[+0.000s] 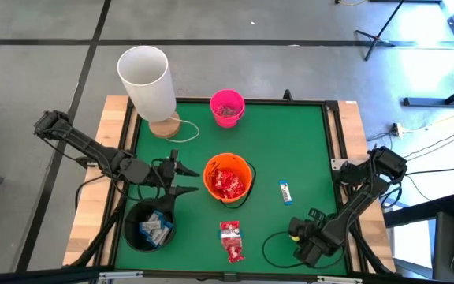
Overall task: Sort candy
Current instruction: Put the white chocolate into the black bucket
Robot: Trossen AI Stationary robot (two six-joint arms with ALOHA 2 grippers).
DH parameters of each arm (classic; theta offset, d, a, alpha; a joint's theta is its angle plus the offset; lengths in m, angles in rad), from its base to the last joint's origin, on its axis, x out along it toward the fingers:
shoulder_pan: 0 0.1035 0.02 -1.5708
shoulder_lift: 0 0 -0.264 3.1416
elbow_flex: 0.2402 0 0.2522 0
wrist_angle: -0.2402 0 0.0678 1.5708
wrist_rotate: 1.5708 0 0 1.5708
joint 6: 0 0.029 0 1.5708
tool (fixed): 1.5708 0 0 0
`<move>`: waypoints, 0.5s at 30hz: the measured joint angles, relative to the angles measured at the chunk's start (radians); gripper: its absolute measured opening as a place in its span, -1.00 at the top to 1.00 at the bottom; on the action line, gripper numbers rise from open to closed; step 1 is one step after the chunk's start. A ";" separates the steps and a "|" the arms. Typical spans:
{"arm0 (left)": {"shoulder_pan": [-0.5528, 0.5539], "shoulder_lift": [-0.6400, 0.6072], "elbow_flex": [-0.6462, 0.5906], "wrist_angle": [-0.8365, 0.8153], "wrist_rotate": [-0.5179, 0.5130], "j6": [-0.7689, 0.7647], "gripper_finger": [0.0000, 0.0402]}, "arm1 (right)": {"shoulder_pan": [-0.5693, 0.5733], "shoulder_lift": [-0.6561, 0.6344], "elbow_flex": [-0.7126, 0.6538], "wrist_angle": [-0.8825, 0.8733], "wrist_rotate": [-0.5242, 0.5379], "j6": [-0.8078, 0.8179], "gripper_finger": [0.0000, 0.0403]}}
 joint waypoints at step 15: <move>0.000 0.000 0.000 0.000 0.000 0.000 0.02 | -0.102 -0.003 0.000 0.112 0.021 -0.086 -0.16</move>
